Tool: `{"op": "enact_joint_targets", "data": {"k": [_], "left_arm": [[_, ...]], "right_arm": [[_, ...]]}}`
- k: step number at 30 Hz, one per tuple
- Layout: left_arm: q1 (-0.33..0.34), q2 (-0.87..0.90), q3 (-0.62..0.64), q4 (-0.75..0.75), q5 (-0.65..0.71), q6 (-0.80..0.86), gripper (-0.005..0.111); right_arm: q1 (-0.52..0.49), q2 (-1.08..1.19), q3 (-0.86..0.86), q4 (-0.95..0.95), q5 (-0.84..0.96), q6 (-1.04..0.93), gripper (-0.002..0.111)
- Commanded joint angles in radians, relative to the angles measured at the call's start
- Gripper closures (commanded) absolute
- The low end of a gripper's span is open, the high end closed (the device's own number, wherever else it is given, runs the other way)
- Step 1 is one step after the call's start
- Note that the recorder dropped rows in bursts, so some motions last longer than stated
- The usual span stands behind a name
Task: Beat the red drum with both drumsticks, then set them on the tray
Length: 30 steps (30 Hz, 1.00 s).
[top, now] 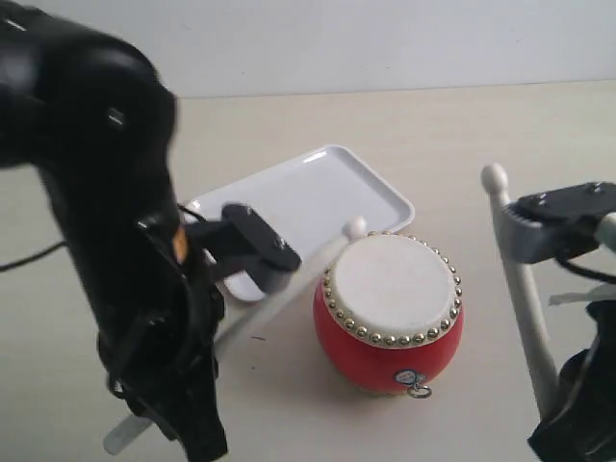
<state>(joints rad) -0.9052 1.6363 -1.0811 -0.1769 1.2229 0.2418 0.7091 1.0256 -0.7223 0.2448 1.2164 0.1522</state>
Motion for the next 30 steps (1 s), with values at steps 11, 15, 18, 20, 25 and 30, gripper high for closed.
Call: {"op": "enact_joint_targets", "data": {"k": [11, 15, 18, 20, 25, 30], "left_arm": [[-0.002, 0.15, -0.002, -0.022, -0.002, 0.015, 0.107], [-0.002, -0.048, -0.002, -0.022, -0.002, -0.02, 0.107], [-0.002, -0.237, -0.002, -0.022, -0.002, -0.064, 0.107], [-0.002, -0.319, -0.002, -0.022, -0.002, -0.086, 0.107], [-0.002, -0.449, -0.002, -0.022, -0.002, -0.102, 0.107], [-0.002, -0.46, -0.002, -0.004, -0.002, -0.107, 0.107]], "right_arm": [[0.0, -0.091, -0.018, 0.024, 0.005, 0.019, 0.108], [0.0, 0.066, -0.018, 0.024, 0.005, -0.024, 0.108], [0.0, 0.265, -0.018, -0.033, 0.005, -0.03, 0.108], [0.0, 0.364, -0.018, -0.042, 0.005, -0.027, 0.108], [0.0, 0.512, -0.018, -0.037, 0.005, -0.056, 0.108], [0.0, 0.435, -0.018, -0.037, 0.005, -0.062, 0.108]]}}
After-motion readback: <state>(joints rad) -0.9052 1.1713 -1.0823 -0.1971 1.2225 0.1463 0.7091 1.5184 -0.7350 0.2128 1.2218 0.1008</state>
